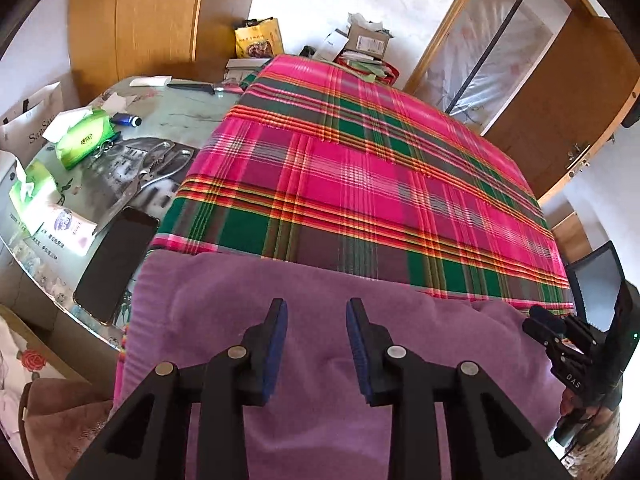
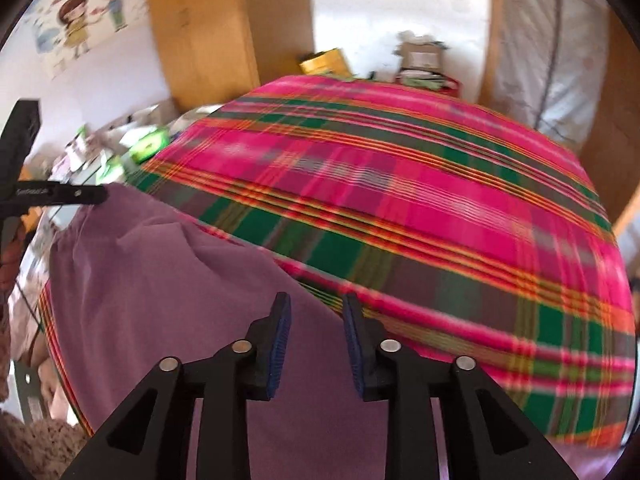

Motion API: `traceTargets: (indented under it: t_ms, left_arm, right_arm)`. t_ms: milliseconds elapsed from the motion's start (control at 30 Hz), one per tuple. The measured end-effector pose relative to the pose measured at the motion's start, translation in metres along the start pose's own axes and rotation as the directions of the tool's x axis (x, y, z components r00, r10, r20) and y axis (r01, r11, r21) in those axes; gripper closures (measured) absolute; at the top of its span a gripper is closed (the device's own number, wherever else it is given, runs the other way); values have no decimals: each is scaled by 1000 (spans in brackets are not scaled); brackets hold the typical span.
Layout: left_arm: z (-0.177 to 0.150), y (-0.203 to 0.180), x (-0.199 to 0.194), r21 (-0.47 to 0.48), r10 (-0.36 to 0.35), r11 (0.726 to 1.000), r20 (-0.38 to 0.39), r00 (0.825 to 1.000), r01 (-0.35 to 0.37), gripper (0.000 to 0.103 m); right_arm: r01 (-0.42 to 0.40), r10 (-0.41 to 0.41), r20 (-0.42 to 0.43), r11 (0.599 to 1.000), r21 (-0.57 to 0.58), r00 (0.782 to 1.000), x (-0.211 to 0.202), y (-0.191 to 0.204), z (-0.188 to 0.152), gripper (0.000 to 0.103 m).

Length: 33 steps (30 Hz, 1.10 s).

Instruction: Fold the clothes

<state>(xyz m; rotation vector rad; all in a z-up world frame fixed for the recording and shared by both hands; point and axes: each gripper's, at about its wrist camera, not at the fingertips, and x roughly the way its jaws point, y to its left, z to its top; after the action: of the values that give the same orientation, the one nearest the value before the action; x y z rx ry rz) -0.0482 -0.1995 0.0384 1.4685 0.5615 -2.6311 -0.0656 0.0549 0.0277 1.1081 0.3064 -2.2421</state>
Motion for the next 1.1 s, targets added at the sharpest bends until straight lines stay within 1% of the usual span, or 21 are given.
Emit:
traceTargets:
  t_ms: [33,167,233,300,367,500,567,633,667,767,833,967,1033,1100]
  left_arm:
    - [1,1,3,-1,1,1000,-6,1000,-1,72]
    - [2,5,13,-14,5,1000,-23,1000,-5,72]
    - [3,7,17,-17,7,1000,-33,999,-7,72]
    - [2,8,19,-20,2,1000,-37,999,-3,72]
    - [2,10,23,-26,6,1000,-49,999,-7,72]
    - [1,15,30,-46,3,999,-70,998,-7,72]
    - [1,16,32,-50,2,999,-74,997,-6,72]
    - [1,17,33,-56,1,998,-76,997,-5,72]
    - [2,17,34,-58,0,998,-77,997,-5,72]
    - [2,17,35,-61,0,998,-75,997,-5,72]
    - [2,17,35,-62,0,998,-74,997,-5,72]
    - [2,17,35,-60,2,998,-70,998,-7,72]
    - [2,17,35,-59,4,998,-69,998,-8,72]
    - [2,17,35,-58,5,998,-67,998,-9,72]
  right_arm:
    - [-7,7,-9,1000,-10,1000,5,3,4,62]
    - [-73,72,-41,997,-16,997,20,-2,19,62]
    - [-117,116,-71,993,-13,991,27,-5,22,62]
    - [-164,162,-104,986,-8,981,33,-7,25,62]
    - [-215,213,-140,977,-5,967,40,-9,26,62]
    - [-300,295,-177,954,2,939,43,-7,24,64]
    - [-328,321,-178,945,-8,930,40,-4,22,71]
    - [-353,345,-178,936,-11,921,36,-3,20,91]
    - [-361,353,-173,933,-15,920,33,-2,19,94]
    - [-384,376,-161,923,-24,913,25,1,15,96]
    - [-407,400,-149,913,-14,904,19,2,13,96]
    - [-478,476,-112,878,13,872,7,8,5,97]
    - [-503,501,-106,864,9,859,1,10,-1,97]
    - [-538,535,-111,843,6,838,-3,16,-8,97]
